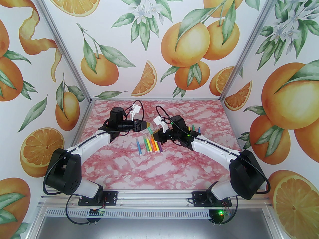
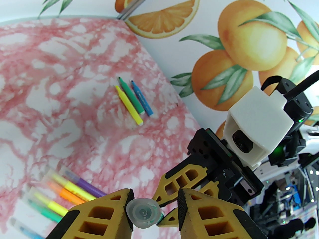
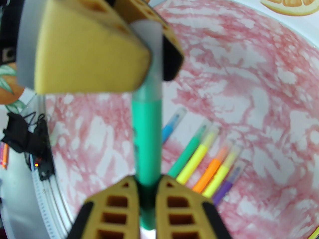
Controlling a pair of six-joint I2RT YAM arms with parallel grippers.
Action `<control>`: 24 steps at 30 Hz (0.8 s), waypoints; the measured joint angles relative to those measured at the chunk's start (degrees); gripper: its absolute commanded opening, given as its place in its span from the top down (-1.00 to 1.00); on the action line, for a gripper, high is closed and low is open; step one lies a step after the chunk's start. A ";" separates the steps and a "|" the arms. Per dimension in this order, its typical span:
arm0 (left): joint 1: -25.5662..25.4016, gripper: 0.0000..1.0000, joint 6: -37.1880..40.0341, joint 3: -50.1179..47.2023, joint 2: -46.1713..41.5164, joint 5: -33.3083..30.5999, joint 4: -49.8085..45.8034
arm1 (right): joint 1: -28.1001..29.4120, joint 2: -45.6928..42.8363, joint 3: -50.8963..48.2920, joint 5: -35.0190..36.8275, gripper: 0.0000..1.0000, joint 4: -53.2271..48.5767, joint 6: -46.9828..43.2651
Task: Open the pen caps
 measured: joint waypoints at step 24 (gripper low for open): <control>0.00 1.00 -0.48 0.00 0.90 -0.39 0.52 | 0.04 0.76 -0.02 -0.42 0.21 0.50 0.11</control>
